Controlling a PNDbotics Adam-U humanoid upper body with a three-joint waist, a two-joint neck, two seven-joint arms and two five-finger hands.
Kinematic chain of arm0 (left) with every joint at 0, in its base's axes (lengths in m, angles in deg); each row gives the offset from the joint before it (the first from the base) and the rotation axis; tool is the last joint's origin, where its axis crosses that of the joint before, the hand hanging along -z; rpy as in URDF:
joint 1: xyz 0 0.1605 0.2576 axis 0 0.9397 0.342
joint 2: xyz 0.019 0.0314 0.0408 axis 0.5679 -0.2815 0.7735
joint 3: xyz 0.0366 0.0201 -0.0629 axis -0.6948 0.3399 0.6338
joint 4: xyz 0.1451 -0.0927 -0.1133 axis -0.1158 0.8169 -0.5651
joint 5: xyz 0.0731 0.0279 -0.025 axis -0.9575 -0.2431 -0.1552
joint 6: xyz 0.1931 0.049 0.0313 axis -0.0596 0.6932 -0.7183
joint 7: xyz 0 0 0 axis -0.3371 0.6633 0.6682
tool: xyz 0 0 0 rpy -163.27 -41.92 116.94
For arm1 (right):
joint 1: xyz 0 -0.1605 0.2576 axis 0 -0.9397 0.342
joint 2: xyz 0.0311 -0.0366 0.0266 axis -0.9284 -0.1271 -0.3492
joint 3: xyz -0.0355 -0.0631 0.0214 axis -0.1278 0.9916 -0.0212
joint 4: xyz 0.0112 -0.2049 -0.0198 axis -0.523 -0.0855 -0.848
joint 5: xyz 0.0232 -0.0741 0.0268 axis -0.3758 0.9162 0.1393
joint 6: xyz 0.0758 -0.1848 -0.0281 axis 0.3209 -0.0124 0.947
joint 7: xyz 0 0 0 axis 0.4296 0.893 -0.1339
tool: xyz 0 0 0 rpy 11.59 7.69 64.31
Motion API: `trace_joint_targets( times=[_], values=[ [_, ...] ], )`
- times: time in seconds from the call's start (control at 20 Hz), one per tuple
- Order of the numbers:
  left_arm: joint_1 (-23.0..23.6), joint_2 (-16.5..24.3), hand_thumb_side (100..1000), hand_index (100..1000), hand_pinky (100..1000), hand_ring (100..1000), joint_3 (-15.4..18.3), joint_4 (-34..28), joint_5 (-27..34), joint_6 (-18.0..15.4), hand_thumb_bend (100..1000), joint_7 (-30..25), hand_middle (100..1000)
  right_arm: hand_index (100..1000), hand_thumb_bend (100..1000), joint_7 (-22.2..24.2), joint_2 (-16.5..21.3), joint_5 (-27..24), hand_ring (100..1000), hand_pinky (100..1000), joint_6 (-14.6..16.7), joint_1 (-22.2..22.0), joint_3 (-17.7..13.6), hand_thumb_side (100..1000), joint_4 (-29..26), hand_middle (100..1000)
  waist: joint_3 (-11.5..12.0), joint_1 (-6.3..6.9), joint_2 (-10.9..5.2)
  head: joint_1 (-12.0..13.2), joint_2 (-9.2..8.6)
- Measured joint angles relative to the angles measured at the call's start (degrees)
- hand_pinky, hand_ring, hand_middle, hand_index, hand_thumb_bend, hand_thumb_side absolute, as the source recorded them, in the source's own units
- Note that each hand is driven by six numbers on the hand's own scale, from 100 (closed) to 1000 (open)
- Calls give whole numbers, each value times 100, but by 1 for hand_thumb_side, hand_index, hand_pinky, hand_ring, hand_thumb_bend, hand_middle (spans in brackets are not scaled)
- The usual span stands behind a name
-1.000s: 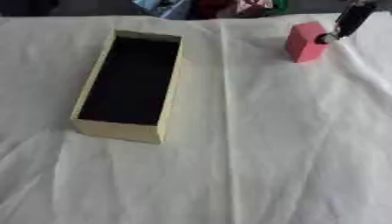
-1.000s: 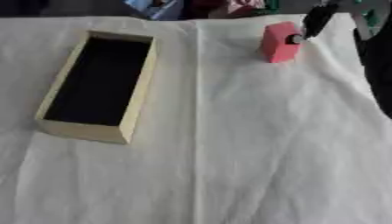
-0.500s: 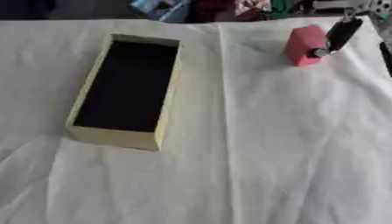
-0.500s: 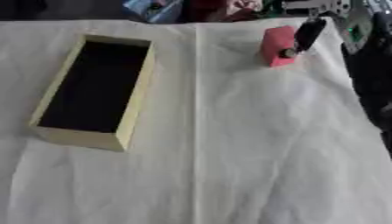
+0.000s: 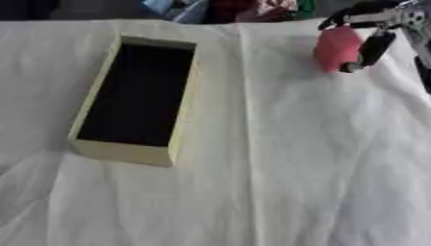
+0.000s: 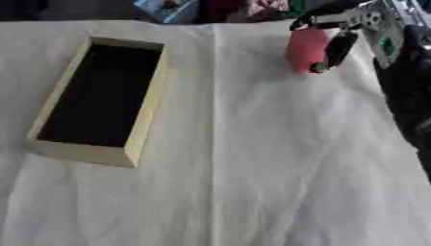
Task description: Pick up objects on the table and place them in the box.
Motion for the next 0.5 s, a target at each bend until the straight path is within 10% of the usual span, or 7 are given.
trace_joint_targets(
  times=[0.15,0.5],
  values=[
    [-1,0,144,684,558,538,0,0,0,0,100,0,532,888,100,-44,-1,10,906,867,11,0,-5,100,0,877,2,0,5,0,-1],
    [-3,0,145,684,559,538,0,0,0,0,100,0,532,638,100,-662,-9,62,836,829,50,-42,-2,100,0,708,2,-4,8,0,-1]
  ],
)
